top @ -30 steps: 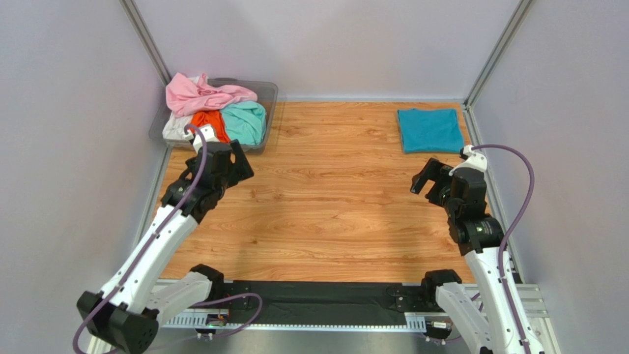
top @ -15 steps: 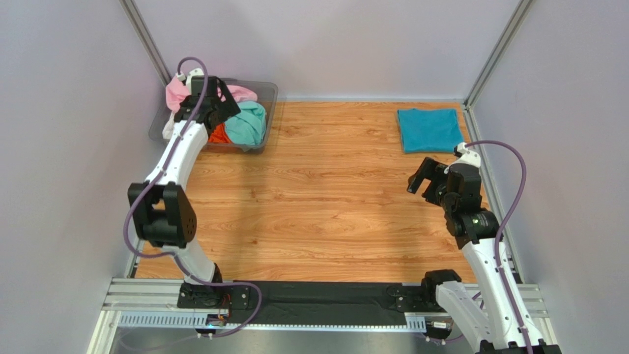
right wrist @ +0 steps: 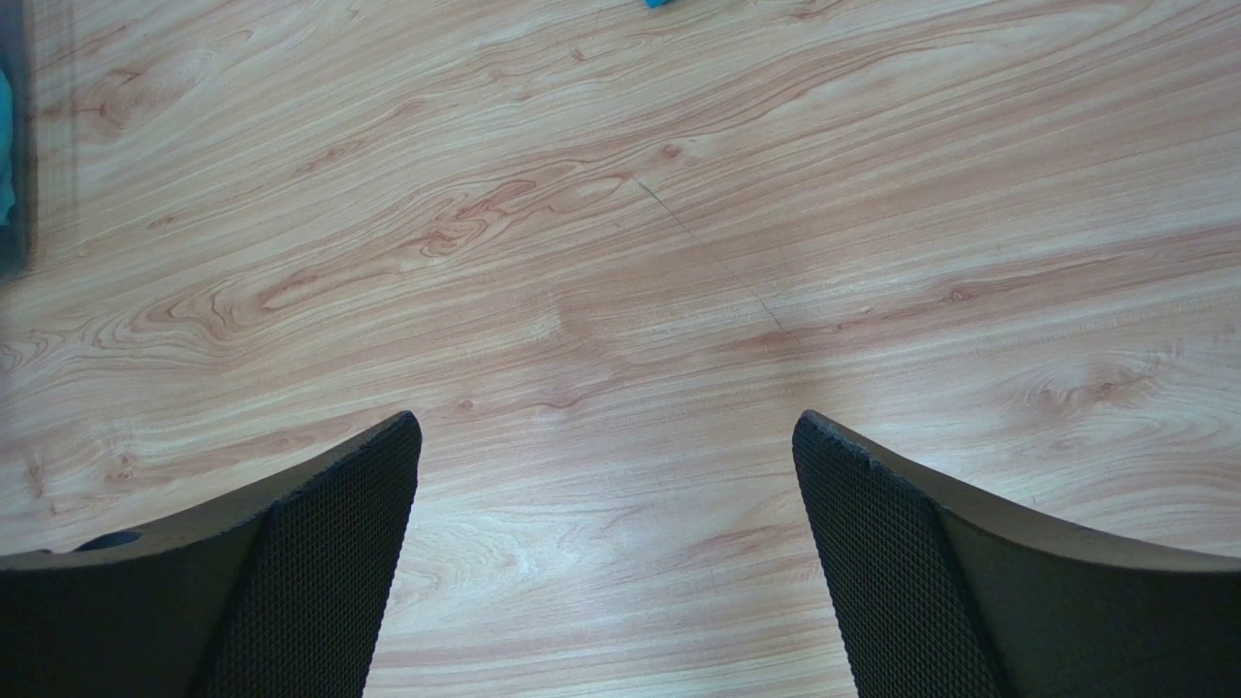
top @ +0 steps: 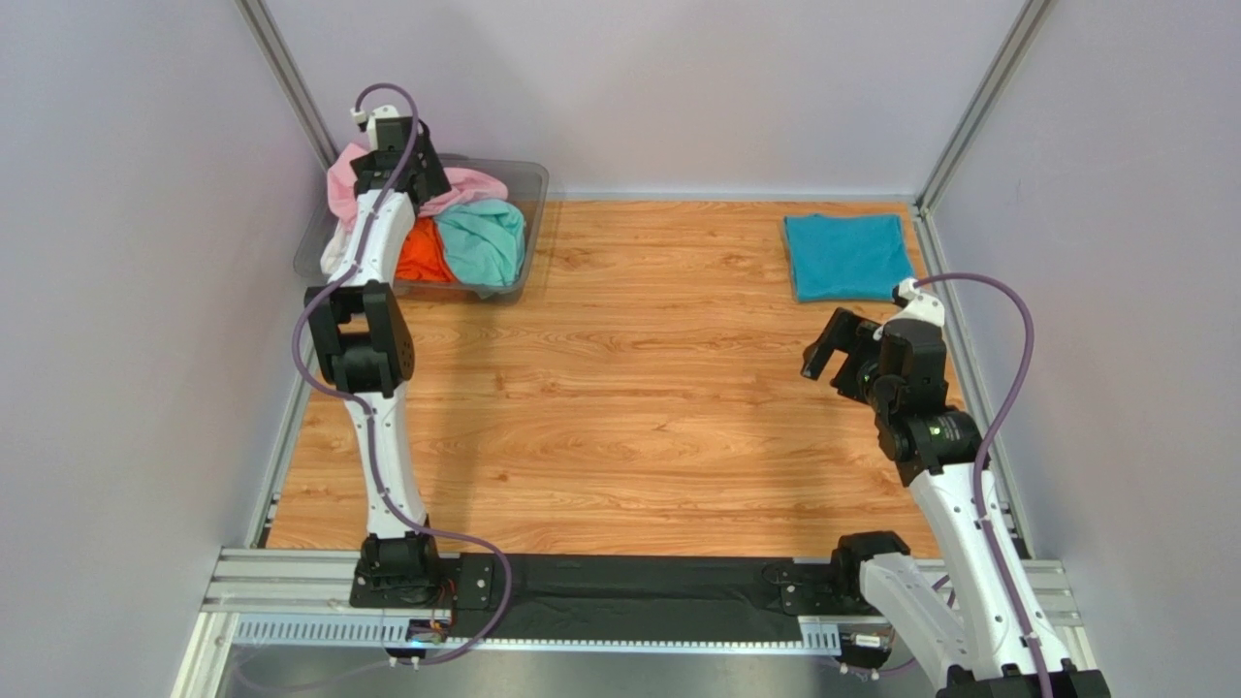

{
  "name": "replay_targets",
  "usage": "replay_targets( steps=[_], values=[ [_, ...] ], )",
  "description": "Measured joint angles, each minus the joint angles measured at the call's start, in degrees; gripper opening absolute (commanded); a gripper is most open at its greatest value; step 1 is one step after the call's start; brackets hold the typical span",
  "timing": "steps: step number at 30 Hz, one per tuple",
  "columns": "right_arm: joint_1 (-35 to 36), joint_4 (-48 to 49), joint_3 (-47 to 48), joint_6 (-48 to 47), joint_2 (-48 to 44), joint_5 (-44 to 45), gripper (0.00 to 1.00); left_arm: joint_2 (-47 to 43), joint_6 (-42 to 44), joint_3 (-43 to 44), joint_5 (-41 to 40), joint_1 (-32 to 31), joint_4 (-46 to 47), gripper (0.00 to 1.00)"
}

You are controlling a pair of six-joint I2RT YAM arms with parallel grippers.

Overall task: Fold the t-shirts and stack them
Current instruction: Grab the tshirt from the pile

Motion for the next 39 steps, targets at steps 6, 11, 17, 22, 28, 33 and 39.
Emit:
replay_targets(
  steps=[6,11,17,22,28,33,39],
  values=[
    [0.0,0.4,0.0,0.0,1.7,0.1,1.0,4.9,1.4,2.0,-0.4,0.0,-0.3,0.62],
    [0.0,0.3,0.0,0.0,3.5,0.3,1.0,6.2,1.4,2.0,-0.5,0.4,-0.9,0.03],
    [0.0,0.4,0.0,0.0,3.9,0.5,1.0,5.9,1.4,2.1,0.2,1.0,-0.7,0.0],
    [0.0,0.4,0.0,-0.1,3.9,0.4,1.0,2.0,-0.1,0.1,1.1,1.0,-0.8,0.0],
    [0.0,0.3,0.1,-0.3,3.9,-0.6,1.0,-10.4,-2.0,-5.5,2.1,0.3,1.1,0.0],
    [0.0,0.3,0.1,-0.6,3.0,-1.5,1.0,-20.6,-1.8,-5.8,2.3,-1.4,3.8,0.0],
    [0.0,0.3,0.1,-0.6,-0.2,-2.4,1.0,-33.0,-1.0,-8.0,5.0,-5.3,6.0,0.0]
  ],
)
